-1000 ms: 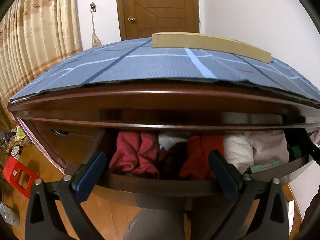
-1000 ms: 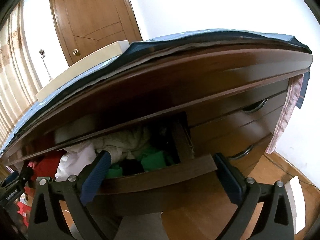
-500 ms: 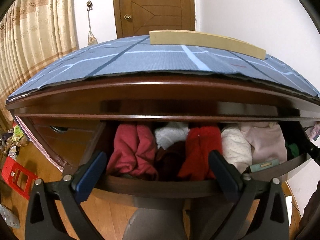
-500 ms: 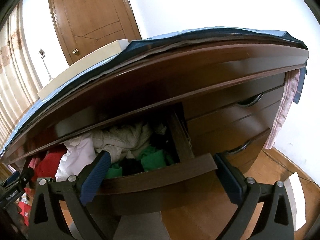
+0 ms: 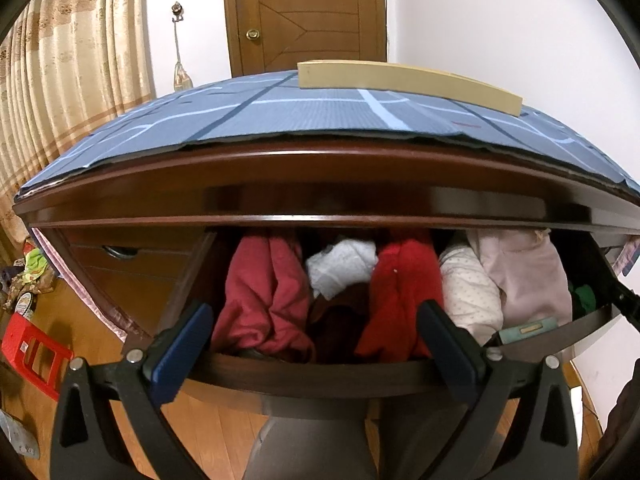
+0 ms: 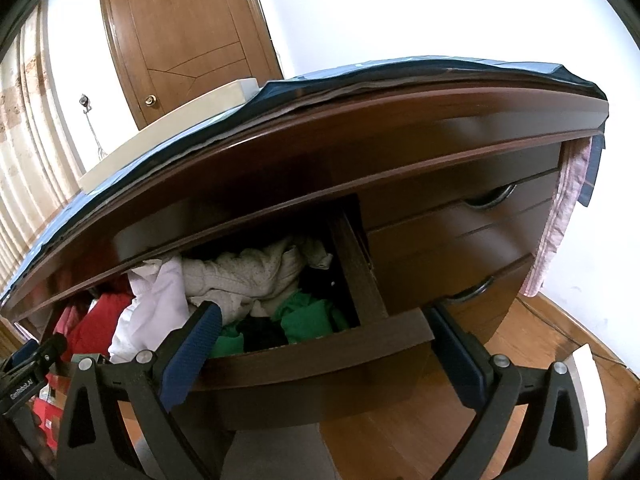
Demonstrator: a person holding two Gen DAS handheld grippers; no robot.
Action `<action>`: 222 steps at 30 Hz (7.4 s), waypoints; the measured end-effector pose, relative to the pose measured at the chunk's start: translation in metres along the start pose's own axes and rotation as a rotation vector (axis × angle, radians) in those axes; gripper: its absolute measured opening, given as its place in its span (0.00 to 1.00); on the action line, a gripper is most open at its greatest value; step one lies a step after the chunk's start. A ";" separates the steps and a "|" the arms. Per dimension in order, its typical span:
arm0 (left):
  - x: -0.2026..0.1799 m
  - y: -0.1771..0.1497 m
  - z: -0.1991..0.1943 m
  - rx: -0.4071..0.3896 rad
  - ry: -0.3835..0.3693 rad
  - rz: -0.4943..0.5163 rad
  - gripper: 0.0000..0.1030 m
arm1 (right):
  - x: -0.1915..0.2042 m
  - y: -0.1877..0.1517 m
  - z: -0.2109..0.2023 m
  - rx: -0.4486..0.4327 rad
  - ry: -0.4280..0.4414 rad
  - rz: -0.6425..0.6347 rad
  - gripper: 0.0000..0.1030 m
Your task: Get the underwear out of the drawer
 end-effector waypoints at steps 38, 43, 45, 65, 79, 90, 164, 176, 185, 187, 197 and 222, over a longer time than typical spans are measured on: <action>-0.002 -0.005 -0.006 0.021 -0.019 0.009 1.00 | 0.068 -0.006 0.013 0.021 -0.029 -0.302 0.88; -0.002 -0.009 -0.010 0.033 -0.036 0.016 1.00 | 0.068 -0.006 0.012 0.021 -0.029 -0.302 0.88; -0.001 -0.011 -0.012 0.035 -0.042 0.018 1.00 | 0.068 -0.006 0.011 0.021 -0.029 -0.302 0.88; 0.000 -0.030 -0.027 0.063 -0.070 0.030 1.00 | 0.065 -0.001 0.010 0.030 -0.026 -0.310 0.89; 0.002 -0.041 -0.038 0.091 -0.087 0.036 1.00 | 0.060 0.001 0.013 0.050 -0.016 -0.321 0.91; 0.002 -0.049 -0.045 0.121 -0.105 0.050 1.00 | 0.061 0.004 0.016 0.072 -0.015 -0.324 0.92; -0.029 -0.019 -0.026 0.343 -0.343 0.217 1.00 | 0.113 0.027 0.062 0.407 0.299 -0.336 0.92; -0.053 -0.045 -0.011 0.502 -0.424 0.224 0.72 | 0.108 0.015 0.071 0.445 0.258 -0.385 0.43; -0.047 -0.047 0.000 0.562 -0.433 0.157 0.55 | 0.088 0.031 0.049 0.370 0.351 -0.272 0.33; -0.045 -0.048 0.002 0.575 -0.450 0.128 0.53 | 0.086 0.035 0.042 0.346 0.394 -0.254 0.33; -0.065 -0.051 0.016 0.602 -0.446 0.153 0.53 | 0.091 0.040 0.034 0.334 0.563 -0.157 0.35; -0.025 0.002 -0.049 0.294 -0.605 0.039 0.42 | 0.125 0.020 0.036 0.371 0.452 -0.397 0.69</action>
Point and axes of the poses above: each gripper's, at about its wrist camera, not at the fingertips, and z roughly the way its jaws point, x to its left, y to its top, the point moved 5 cm from there along z, roughly the way its jaws point, and after that the axes turned 4 degrees about x, right-handed, at the moved point
